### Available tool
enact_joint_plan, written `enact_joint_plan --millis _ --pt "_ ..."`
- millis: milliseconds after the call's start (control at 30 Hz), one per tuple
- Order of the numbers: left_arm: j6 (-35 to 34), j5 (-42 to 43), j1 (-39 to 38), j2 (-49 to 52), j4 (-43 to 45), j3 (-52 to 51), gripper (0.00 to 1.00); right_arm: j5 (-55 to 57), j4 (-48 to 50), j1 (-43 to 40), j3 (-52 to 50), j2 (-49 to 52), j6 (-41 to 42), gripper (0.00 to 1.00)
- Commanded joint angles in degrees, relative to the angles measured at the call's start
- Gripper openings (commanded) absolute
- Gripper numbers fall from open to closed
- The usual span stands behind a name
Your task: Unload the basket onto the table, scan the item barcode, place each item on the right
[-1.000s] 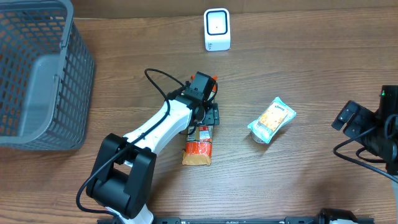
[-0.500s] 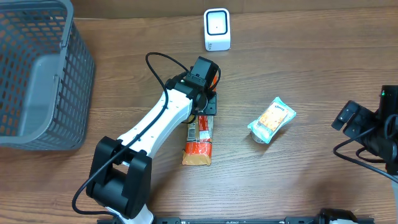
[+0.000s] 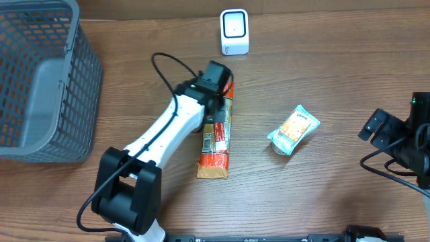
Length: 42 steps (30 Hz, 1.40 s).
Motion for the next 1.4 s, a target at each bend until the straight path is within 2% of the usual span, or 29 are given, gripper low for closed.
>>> enact_joint_plan --millis 0,100,267,567,800,833,867,900,933,967,1367 --pt "0.98 -3.58 5.4 -0.22 -1.57 0.15 0.08 0.37 0.31 -0.28 1.09 -0.2 0.24 1.0" --pt "1.6 -3.5 9.86 -0.22 -2.99 0.15 0.09 0.37 0.31 -0.28 1.09 -0.2 0.24 1.0" --pt "6.97 -2.93 15.54 -0.22 -4.2 0.15 0.09 0.37 0.31 -0.28 1.09 -0.2 0.22 1.0" --pt "6.95 0.28 24.11 -0.22 -3.13 0.15 0.08 0.37 0.31 -0.28 1.09 -0.2 0.24 1.0" --pt "7.34 2.95 27.02 -0.22 -2.64 0.04 0.08 0.37 0.31 -0.28 1.09 -0.2 0.24 1.0" --pt "7.37 2.93 27.17 -0.22 -2.49 -0.07 0.1 0.37 0.31 -0.28 1.09 -0.2 0.24 1.0" --pt "7.34 2.91 27.26 -0.22 -2.47 -0.15 0.18 0.37 0.31 -0.28 1.09 -0.2 0.24 1.0" --pt "7.32 2.93 27.3 -0.22 -2.6 -0.17 0.44 0.37 0.31 -0.28 1.09 -0.2 0.24 1.0" --pt "7.28 2.93 27.3 -0.22 -2.89 -0.2 0.87 0.39 0.31 -0.28 1.09 -0.2 0.22 1.0" --pt "7.1 2.91 27.28 -0.22 -3.13 -0.2 1.0 0.37 0.31 -0.28 1.09 -0.2 0.24 1.0" --pt "7.13 2.91 27.26 -0.22 -2.89 -0.2 1.0 0.37 0.31 -0.28 1.09 -0.2 0.24 1.0"
